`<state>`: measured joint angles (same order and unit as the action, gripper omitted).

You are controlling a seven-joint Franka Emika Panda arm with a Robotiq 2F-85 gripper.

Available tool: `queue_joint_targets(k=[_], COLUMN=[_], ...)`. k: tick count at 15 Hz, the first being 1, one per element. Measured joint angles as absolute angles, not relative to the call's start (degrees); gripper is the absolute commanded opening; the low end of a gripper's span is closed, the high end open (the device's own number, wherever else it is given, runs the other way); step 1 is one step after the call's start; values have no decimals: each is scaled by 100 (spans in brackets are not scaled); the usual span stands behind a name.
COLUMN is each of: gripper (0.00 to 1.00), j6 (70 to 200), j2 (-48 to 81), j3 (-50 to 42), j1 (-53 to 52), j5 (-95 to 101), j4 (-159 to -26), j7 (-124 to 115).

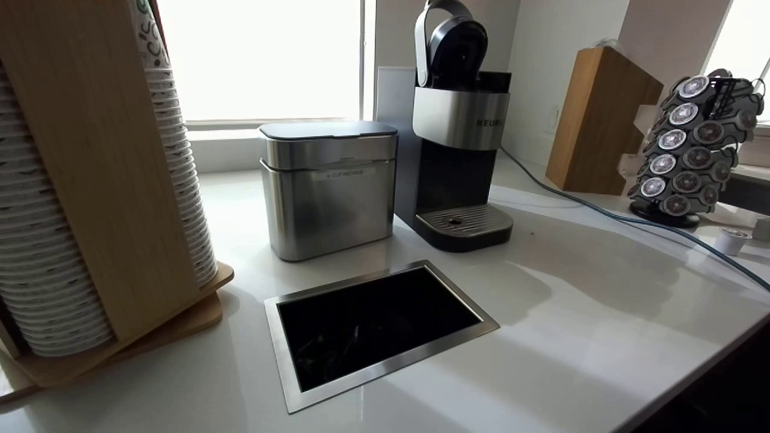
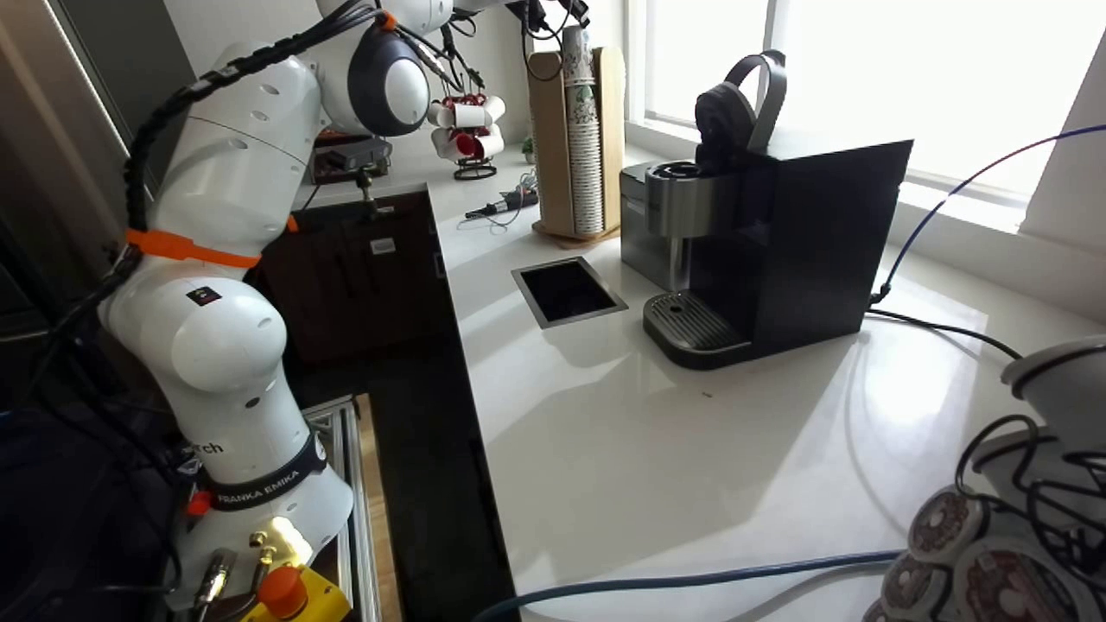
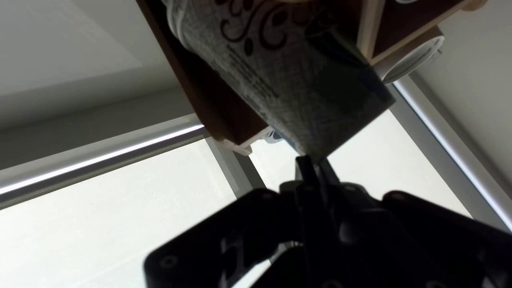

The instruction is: Remove two cups from the pile, place one on the rack and place the other on the counter top to the right of the coffee maker

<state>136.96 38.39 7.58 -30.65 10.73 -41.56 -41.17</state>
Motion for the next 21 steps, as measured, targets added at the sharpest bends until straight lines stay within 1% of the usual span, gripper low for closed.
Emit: queue_joint_targets(k=[1, 9, 21], gripper=[0, 1, 1], j6=[13696, 13730, 14699], j2=[3839, 3792, 3685], j3=[758, 721, 424], j1=[-3071, -3079, -3117], j5=[1073, 1077, 1134], j4=[-4156, -4158, -4227], j7=[-4116, -4019, -4192])
